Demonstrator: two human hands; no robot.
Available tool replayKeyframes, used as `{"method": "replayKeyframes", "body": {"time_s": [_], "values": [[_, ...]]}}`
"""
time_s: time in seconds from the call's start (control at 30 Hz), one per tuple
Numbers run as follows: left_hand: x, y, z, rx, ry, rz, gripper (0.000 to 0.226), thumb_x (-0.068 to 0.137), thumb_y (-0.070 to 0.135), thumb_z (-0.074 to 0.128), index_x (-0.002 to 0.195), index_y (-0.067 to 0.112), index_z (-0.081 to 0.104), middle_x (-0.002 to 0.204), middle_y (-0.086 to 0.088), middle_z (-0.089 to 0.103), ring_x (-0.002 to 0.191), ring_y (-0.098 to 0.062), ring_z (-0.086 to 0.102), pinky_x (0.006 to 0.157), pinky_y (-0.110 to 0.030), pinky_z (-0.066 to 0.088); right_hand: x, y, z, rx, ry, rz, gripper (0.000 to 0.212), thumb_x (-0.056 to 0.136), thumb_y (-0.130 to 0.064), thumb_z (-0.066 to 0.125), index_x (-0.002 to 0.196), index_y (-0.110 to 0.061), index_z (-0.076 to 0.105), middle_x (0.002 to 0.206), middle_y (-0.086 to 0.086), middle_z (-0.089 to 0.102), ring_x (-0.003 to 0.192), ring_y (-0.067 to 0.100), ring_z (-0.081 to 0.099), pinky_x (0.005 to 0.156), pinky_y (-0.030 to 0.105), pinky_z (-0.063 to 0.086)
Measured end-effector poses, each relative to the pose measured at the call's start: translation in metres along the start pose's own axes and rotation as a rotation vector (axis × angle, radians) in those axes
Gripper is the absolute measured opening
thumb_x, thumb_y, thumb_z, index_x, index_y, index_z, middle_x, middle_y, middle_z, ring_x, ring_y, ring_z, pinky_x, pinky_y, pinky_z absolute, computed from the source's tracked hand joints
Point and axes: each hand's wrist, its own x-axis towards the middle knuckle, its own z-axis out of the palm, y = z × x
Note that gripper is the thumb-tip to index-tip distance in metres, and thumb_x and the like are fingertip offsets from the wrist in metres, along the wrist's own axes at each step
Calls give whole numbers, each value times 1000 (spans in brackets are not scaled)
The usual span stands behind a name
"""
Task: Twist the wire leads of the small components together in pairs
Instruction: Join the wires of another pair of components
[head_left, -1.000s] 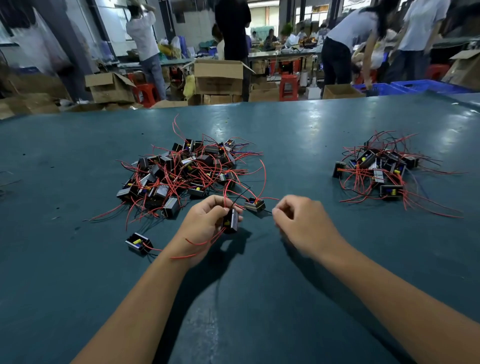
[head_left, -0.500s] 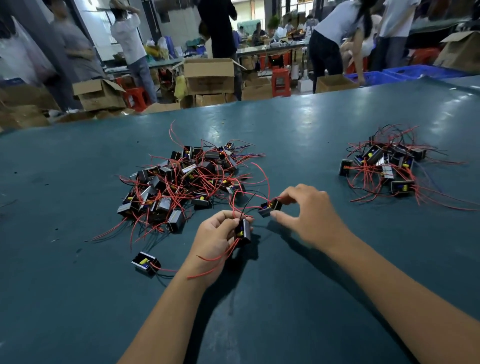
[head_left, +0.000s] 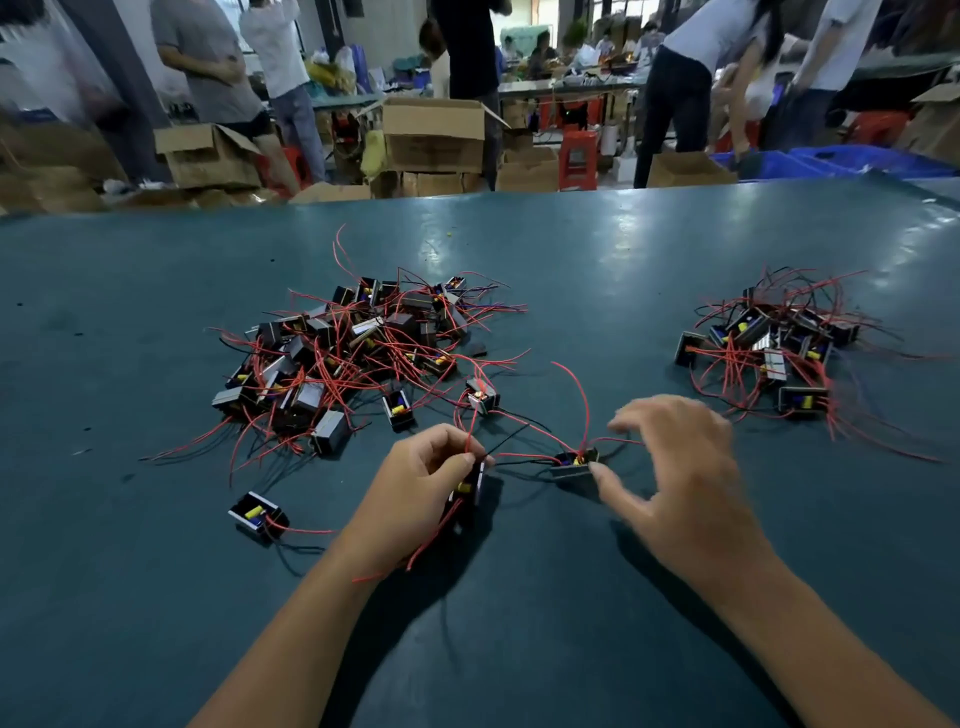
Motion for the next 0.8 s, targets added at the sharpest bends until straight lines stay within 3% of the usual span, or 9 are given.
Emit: {"method": "replayKeyframes", "body": {"time_s": [0.13,0.2,0.3,0.4,0.47,0.53,0.6,0.7,0.8], "values": [[-2,1,-10,163,40,49,18,99,6,55,94,16,70,86,-8,73,76,-16,67,68,-26,55,-6,-18,16,-23,-141,-89,32,83,-41,65,104,-18,68,79,-4,55,75,22,52,69,37,49],[-1,-1,-17,237,61,45,19,98,8,57,92,19,70,83,-2,73,78,-17,68,74,-31,54,-5,-22,23,-102,-304,-16,39,85,-52,64,110,-22,67,87,-3,57,84,22,55,75,34,51],[2,-3,-27,361,114,57,18,97,9,59,89,21,70,81,7,72,78,-6,67,74,-26,53,-1,-16,27,-168,-475,87,44,88,-65,48,107,-27,58,105,-6,51,102,18,49,89,31,43],[4,-4,-30,374,157,56,23,97,8,58,89,26,69,86,10,71,79,-2,67,76,-24,54,4,-10,27,-69,-309,125,40,87,-54,58,105,-19,57,101,-2,53,97,24,50,86,37,43],[6,-6,-30,358,167,60,24,97,6,57,93,28,68,90,11,71,81,0,66,74,-17,53,6,-8,29,-76,-287,77,48,87,-50,62,124,-20,57,123,2,53,116,27,47,96,40,41],[8,-7,-29,359,190,76,21,97,5,58,101,24,67,94,11,70,83,3,65,72,-6,47,5,-3,34,-132,-436,69,64,90,-59,51,145,-29,40,153,4,29,142,25,24,111,41,26],[11,-7,-31,341,233,89,22,95,2,59,111,15,66,101,4,71,92,-4,66,80,-11,49,1,4,40,-166,-541,104,70,91,-67,38,151,-37,23,161,-1,9,149,20,5,117,39,13],[10,1,-35,225,341,160,20,95,-1,59,107,13,64,102,-3,72,95,-16,68,92,-32,54,1,8,42,-81,-460,154,59,88,-63,48,139,-34,40,155,-1,23,146,19,16,114,36,18],[4,19,-40,26,500,349,15,93,8,58,100,18,68,89,4,73,78,-11,65,73,-26,54,3,8,40,7,-345,168,36,83,-45,69,106,-21,55,135,0,44,130,22,38,102,35,34]]}}
